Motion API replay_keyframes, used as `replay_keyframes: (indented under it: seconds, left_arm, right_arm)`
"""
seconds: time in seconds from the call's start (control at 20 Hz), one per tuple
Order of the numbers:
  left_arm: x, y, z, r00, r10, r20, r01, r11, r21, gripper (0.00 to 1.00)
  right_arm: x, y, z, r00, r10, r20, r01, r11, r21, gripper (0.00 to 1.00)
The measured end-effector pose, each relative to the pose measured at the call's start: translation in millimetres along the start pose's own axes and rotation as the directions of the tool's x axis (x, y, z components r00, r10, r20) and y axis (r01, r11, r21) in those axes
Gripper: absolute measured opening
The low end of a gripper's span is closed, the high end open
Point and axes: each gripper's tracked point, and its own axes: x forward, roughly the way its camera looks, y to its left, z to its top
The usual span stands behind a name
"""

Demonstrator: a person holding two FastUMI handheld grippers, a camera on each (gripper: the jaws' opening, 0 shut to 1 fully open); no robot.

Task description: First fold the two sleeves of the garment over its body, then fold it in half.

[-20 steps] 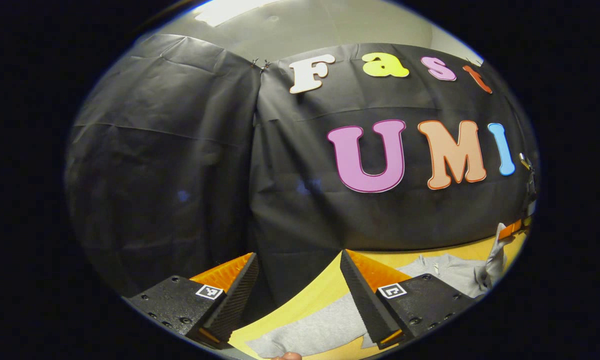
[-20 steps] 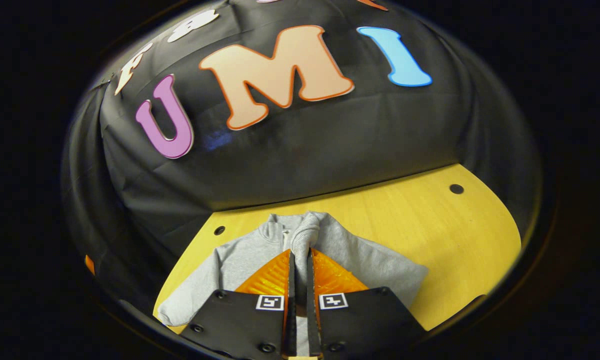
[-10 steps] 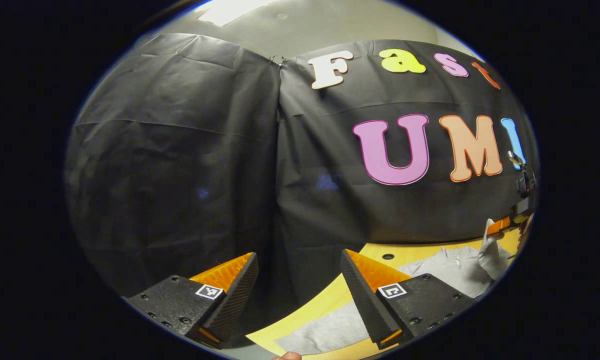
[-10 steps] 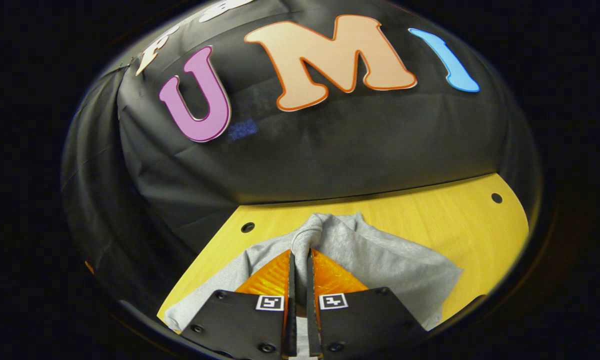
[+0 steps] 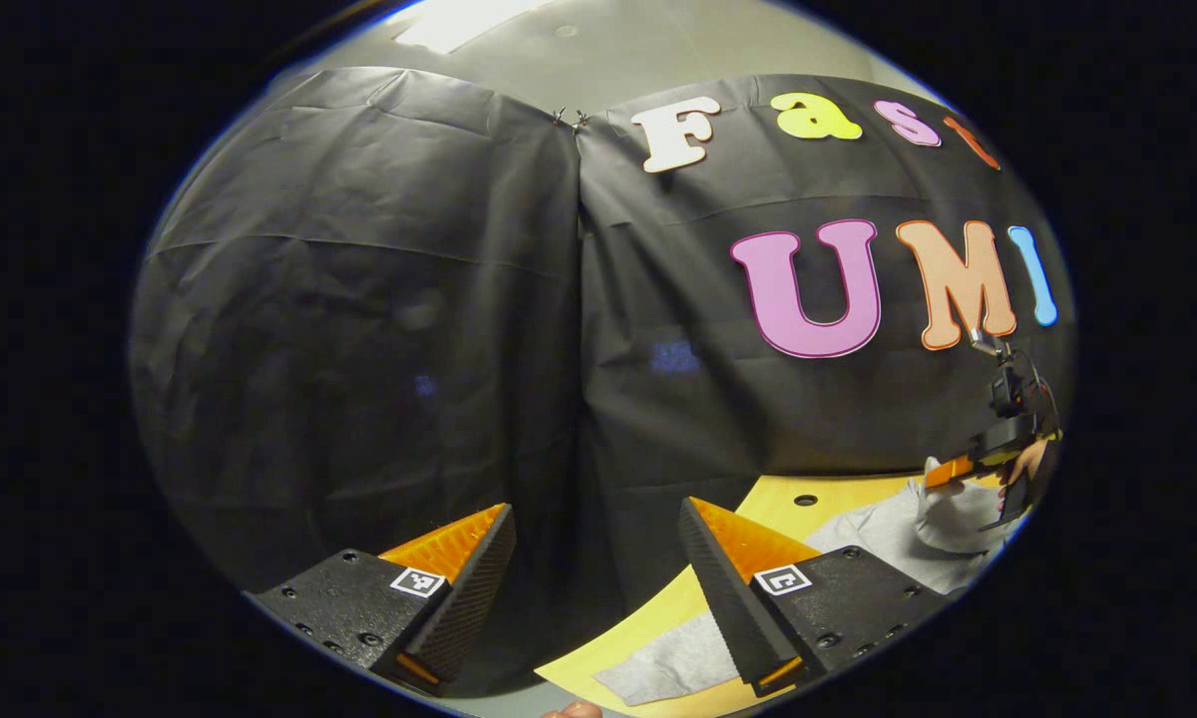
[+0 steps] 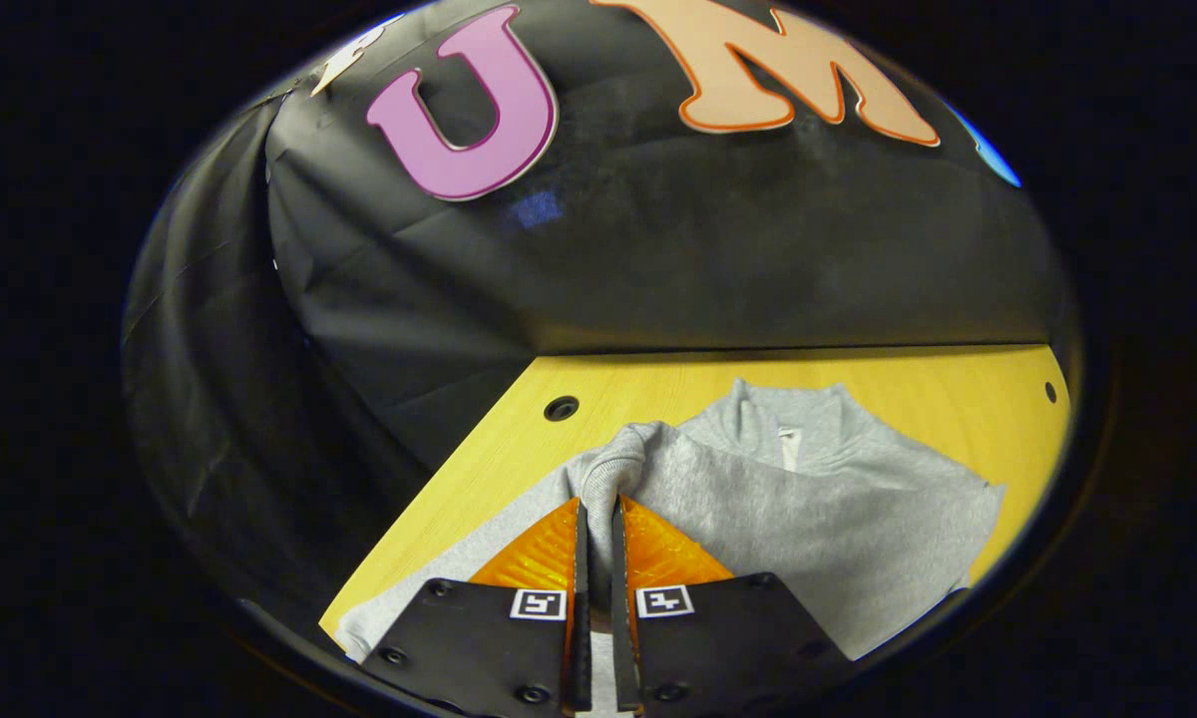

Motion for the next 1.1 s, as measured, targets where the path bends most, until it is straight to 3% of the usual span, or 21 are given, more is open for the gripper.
replay_keyframes:
  seconds: [0.3,0.35,0.4,0.55,0.7,0.9,1.1]
  left_arm:
    - [1,15,-16,0.999,0.013,-0.039,-0.012,1.0,0.022,0.95]
    - [3,16,-22,0.999,0.007,-0.049,-0.006,1.0,0.023,0.94]
    - [4,14,-27,0.998,-0.005,-0.063,0.007,1.0,0.025,0.9]
    - [8,12,-39,0.996,-0.023,-0.086,0.027,0.999,0.037,0.97]
    - [15,-2,-53,0.992,-0.068,-0.111,0.072,0.997,0.032,0.94]
    - [17,-23,-91,0.971,-0.136,-0.198,0.138,0.99,-0.008,0.94]
    - [16,-35,-137,0.937,-0.176,-0.302,0.167,0.984,-0.053,0.98]
  right_arm:
    - [39,2,-43,0.992,-0.003,-0.125,-0.001,1.0,-0.028,0.1]
    - [39,2,-47,0.991,0.004,-0.13,-0.008,1.0,-0.03,0.18]
    - [40,2,-47,0.992,0.01,-0.127,-0.014,0.999,-0.031,0.19]
    - [41,4,-46,0.995,0.035,-0.098,-0.039,0.999,-0.035,0.56]
    - [18,5,-27,0.999,0.025,-0.021,-0.026,0.997,-0.068,1.0]
    - [-23,-9,-5,0.997,0.007,0.082,0.004,0.991,-0.134,0.96]
    - [-62,-32,9,0.99,-0.007,0.143,0.031,0.985,-0.167,0.99]
